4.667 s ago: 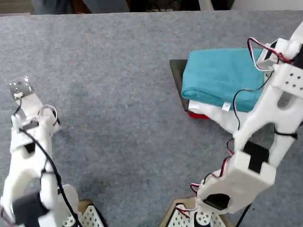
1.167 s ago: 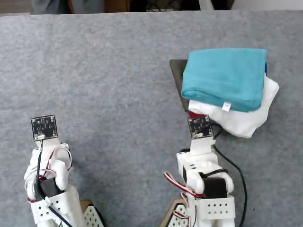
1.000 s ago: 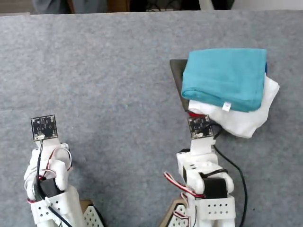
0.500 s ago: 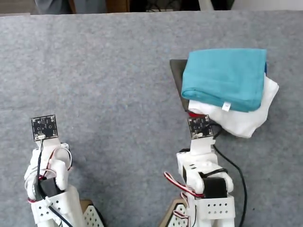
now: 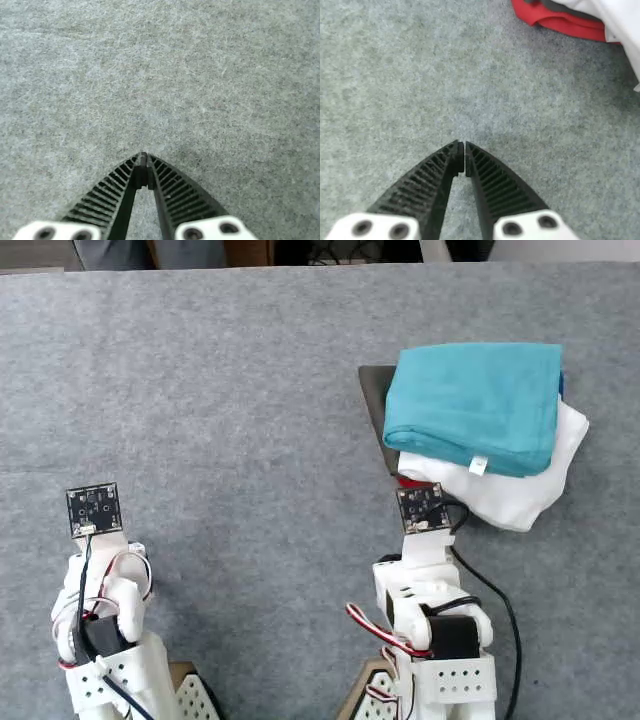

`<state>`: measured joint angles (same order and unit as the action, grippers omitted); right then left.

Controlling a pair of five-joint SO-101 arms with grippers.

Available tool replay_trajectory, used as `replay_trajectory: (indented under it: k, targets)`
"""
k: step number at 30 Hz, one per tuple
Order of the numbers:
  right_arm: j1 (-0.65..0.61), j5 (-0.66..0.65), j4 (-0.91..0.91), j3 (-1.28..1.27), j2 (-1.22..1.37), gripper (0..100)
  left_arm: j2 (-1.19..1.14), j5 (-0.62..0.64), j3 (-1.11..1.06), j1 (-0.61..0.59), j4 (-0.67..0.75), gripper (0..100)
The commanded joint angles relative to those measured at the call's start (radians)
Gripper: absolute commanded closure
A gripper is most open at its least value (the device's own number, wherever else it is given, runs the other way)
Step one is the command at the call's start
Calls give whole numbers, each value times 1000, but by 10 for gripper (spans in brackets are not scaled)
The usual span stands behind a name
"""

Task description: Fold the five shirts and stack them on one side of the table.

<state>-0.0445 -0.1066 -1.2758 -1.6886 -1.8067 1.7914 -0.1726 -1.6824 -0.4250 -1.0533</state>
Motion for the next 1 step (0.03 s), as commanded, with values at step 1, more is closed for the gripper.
replay_trajectory:
  k: [1]
  targets:
    - [-6,-5,-6,2,-36,985,3,2,-16,8,-3,970]
